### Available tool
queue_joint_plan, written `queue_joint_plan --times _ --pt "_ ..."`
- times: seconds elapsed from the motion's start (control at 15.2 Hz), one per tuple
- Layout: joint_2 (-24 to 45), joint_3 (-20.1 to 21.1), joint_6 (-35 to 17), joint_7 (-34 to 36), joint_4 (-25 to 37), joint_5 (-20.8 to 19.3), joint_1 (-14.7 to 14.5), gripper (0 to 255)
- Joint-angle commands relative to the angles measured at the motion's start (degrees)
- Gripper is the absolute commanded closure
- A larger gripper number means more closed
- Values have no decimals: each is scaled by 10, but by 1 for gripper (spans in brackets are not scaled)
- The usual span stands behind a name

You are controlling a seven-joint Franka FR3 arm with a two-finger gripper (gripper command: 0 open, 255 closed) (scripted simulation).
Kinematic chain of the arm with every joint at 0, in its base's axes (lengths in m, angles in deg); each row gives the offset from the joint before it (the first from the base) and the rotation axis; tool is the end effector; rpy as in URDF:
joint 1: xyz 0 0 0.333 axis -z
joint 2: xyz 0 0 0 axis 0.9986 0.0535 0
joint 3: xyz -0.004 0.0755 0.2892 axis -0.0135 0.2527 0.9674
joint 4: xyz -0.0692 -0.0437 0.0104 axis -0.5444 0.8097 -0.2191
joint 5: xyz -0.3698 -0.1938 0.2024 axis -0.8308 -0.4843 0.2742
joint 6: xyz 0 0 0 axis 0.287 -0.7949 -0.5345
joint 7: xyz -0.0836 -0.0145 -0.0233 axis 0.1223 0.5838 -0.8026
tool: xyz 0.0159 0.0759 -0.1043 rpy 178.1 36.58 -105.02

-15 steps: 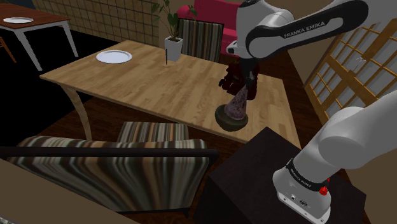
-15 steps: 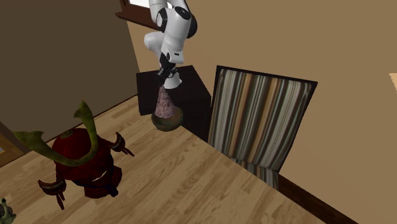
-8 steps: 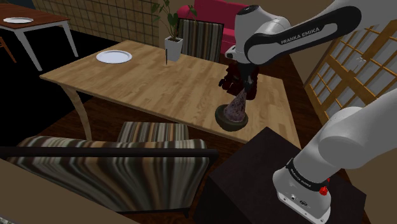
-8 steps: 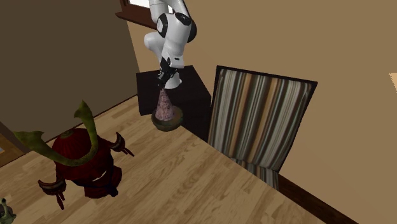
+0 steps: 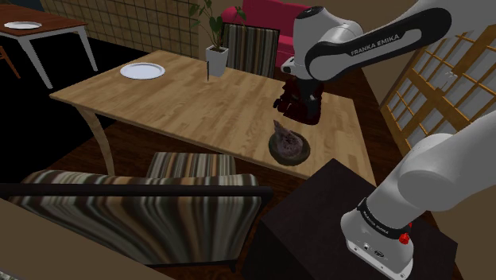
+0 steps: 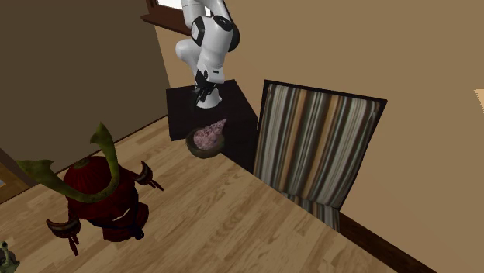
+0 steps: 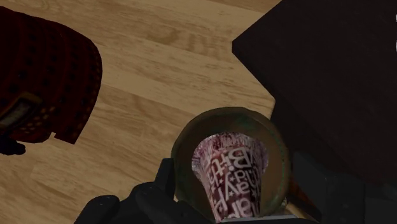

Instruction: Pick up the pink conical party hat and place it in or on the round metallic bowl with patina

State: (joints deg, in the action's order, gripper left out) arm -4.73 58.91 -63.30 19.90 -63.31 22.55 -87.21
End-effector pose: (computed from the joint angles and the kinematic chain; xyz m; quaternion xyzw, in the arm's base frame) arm 0.4700 -0.0382 0.3110 0.8777 0.4381 -0.1349 0.1398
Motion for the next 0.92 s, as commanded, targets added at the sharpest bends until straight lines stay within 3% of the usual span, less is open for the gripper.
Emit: queue_joint_plan --times 0.0,0.33,0.86 --pt "0 0 0 0 0 0 0 0" --pt "-19 17 75 -9 54 24 -14 0" --pt "-19 17 75 -9 54 24 -14 0"
